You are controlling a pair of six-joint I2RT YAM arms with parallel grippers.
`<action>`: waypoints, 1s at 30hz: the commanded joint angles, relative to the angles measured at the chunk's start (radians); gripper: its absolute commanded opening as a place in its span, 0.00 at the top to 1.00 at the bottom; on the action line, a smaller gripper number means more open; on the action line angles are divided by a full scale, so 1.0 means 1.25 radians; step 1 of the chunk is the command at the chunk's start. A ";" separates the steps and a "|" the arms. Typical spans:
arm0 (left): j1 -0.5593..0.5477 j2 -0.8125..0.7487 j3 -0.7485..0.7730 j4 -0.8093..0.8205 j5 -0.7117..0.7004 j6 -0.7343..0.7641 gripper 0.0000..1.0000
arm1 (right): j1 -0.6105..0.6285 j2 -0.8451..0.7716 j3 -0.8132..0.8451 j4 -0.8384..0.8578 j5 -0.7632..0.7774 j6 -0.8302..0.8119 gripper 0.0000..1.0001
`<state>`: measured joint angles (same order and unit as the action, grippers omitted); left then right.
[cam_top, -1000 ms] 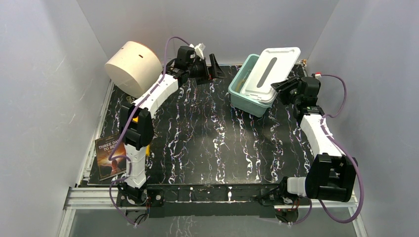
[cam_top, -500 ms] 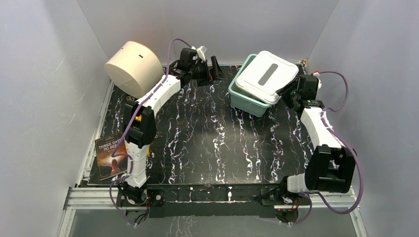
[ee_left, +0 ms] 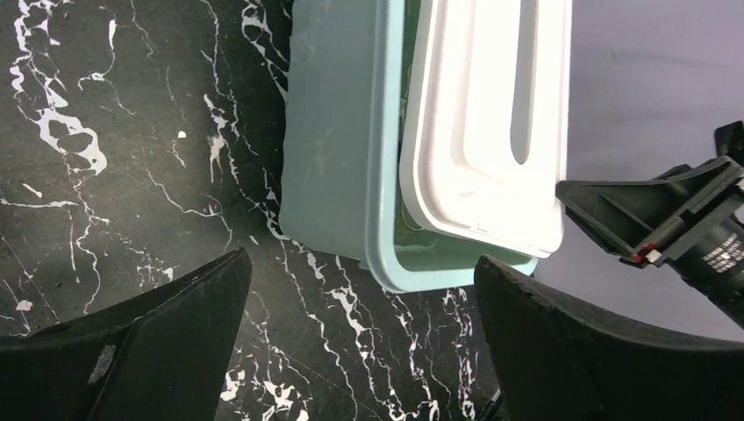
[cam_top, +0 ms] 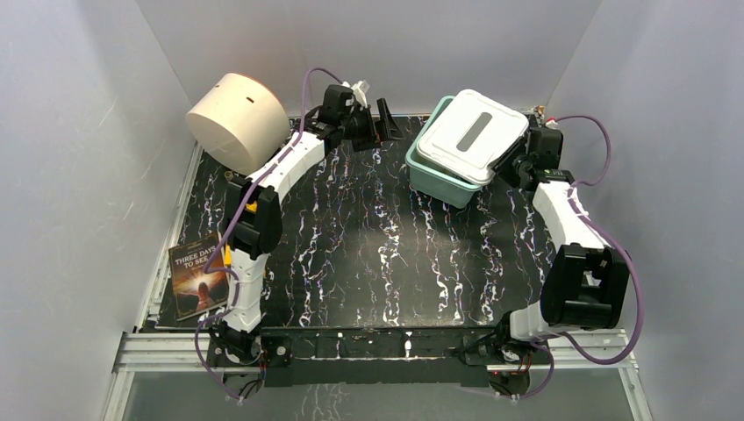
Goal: Organize the chemistry lab equipment
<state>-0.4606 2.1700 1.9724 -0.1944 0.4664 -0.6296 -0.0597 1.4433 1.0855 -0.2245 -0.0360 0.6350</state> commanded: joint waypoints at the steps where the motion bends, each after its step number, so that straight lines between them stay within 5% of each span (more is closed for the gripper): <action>1: -0.005 0.007 0.035 0.005 -0.005 0.004 0.02 | -0.004 0.014 0.060 -0.003 -0.041 -0.067 0.66; 10: -0.006 0.015 0.030 0.005 -0.009 0.003 0.02 | -0.003 0.037 0.071 -0.015 -0.095 -0.131 0.77; 30: -0.038 0.041 0.031 0.019 0.011 -0.012 0.02 | -0.004 0.012 0.071 -0.038 -0.137 -0.105 0.66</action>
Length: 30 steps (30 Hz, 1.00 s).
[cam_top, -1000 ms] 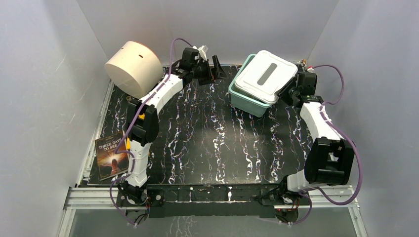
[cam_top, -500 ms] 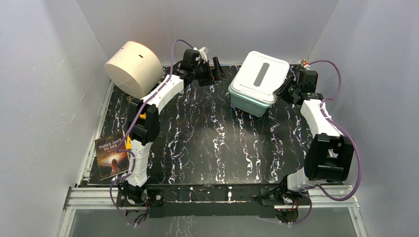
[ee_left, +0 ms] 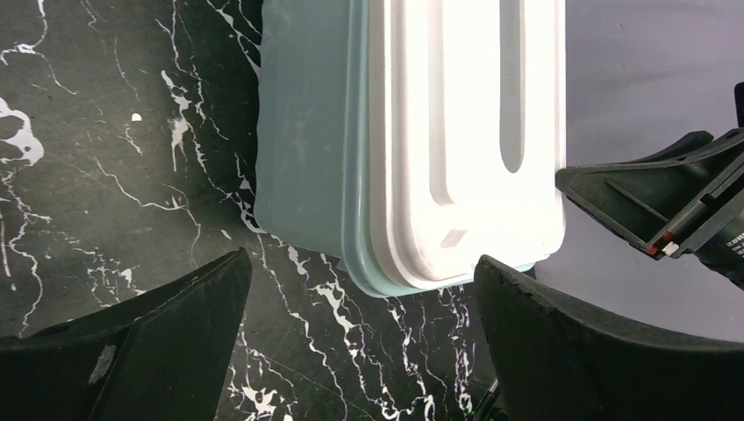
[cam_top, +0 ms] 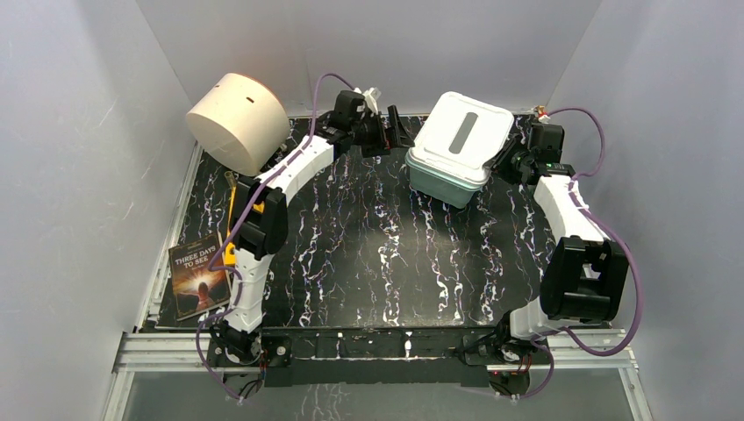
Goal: Organize the chemistry lab equipment
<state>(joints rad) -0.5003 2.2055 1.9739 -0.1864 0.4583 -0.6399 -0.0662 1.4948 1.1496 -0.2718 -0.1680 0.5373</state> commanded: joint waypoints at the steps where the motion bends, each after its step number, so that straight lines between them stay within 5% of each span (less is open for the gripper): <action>1: -0.007 0.015 0.030 0.012 0.020 -0.004 0.02 | 0.002 -0.032 0.014 0.005 -0.038 -0.032 0.65; 8: -0.008 0.027 0.024 0.009 0.017 -0.006 0.07 | 0.001 -0.038 0.006 0.018 -0.079 -0.047 0.68; 19: -0.008 0.037 0.026 -0.037 0.001 0.012 0.33 | 0.002 -0.017 0.037 -0.018 -0.007 -0.042 0.51; 30: -0.008 0.038 0.026 -0.066 -0.008 0.027 0.33 | 0.001 0.049 0.068 -0.056 0.049 -0.047 0.52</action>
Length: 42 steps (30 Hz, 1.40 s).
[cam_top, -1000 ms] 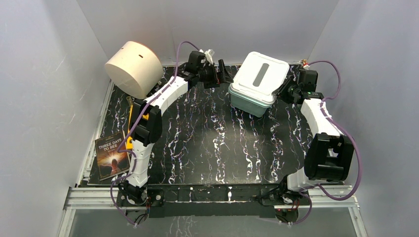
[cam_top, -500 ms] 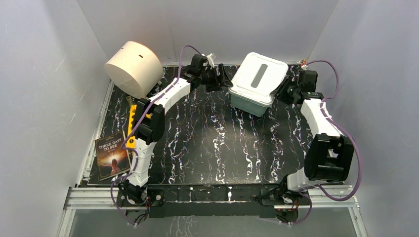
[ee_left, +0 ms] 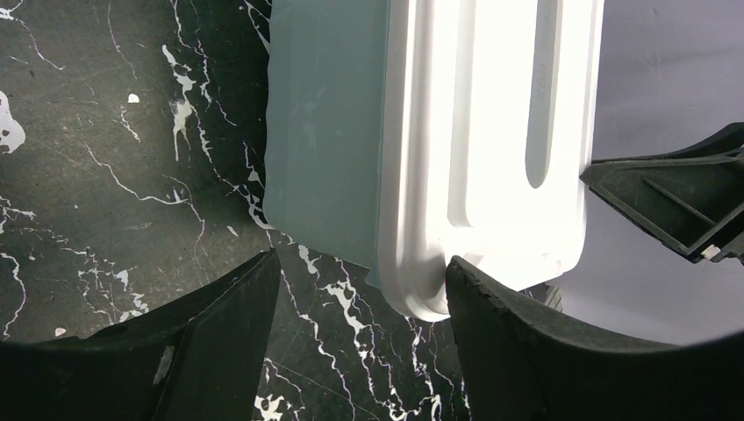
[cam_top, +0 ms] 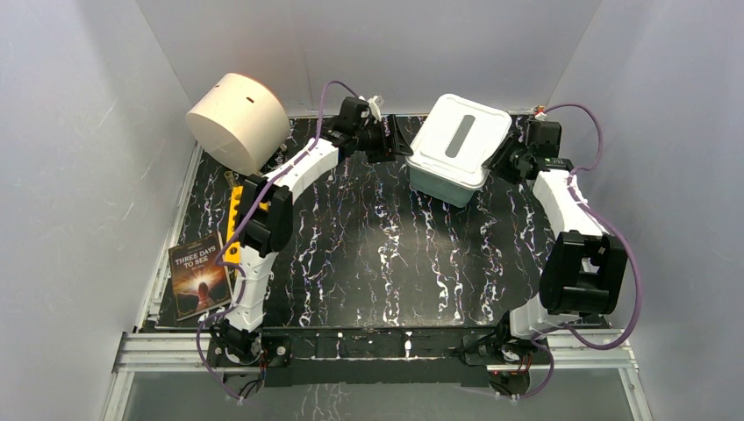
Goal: Organize the chemistry lab equipment
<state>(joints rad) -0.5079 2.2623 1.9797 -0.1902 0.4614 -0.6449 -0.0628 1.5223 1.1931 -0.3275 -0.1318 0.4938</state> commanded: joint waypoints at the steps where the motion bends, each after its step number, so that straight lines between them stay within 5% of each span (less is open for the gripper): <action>1: -0.003 -0.007 0.022 -0.065 -0.010 0.032 0.33 | -0.001 0.038 0.035 -0.013 0.007 -0.012 0.52; 16: 0.032 -0.084 -0.029 -0.101 -0.104 0.026 0.32 | 0.050 0.124 0.059 0.028 -0.157 -0.070 0.61; 23: 0.062 -0.130 -0.019 -0.128 -0.124 0.059 0.23 | 0.100 0.153 0.119 0.001 -0.072 -0.024 0.60; 32: 0.076 -0.240 -0.016 -0.208 -0.167 0.123 0.11 | 0.100 0.093 0.243 -0.105 0.095 -0.016 0.39; 35: 0.076 -0.307 -0.067 -0.231 -0.206 0.129 0.02 | 0.100 0.032 0.211 -0.076 0.085 -0.022 0.33; 42: 0.076 -0.516 -0.247 -0.314 -0.340 0.077 0.02 | 0.111 -0.160 0.071 -0.062 0.097 -0.048 0.24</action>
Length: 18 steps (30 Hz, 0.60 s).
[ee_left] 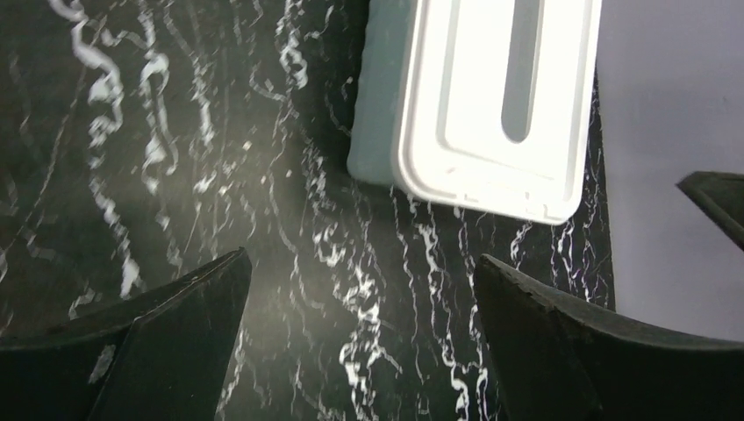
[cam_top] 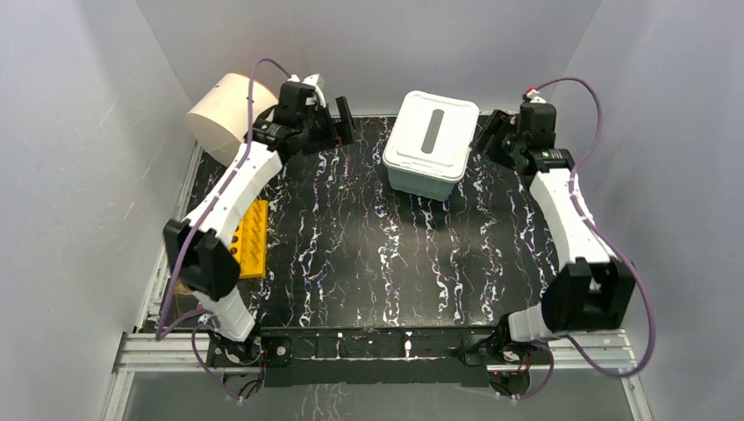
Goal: Organize the chemistry lab equipment
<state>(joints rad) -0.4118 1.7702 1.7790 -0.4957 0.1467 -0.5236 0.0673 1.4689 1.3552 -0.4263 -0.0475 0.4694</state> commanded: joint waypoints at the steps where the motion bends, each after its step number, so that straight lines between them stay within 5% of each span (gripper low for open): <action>1: -0.001 -0.161 -0.133 -0.072 -0.098 -0.027 0.02 | 0.009 -0.155 -0.080 0.016 0.044 -0.037 0.22; 4: -0.003 -0.272 -0.193 -0.085 -0.106 -0.036 0.02 | 0.011 -0.254 -0.120 -0.026 0.086 -0.052 0.02; 18: -0.014 -0.631 -0.159 -0.325 -0.280 0.051 0.02 | 0.012 -0.589 -0.097 -0.240 0.160 -0.101 0.01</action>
<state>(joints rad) -0.4255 1.0218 1.5272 -0.7555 -0.1284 -0.5259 0.0799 0.7841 1.1992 -0.6758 0.1204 0.3611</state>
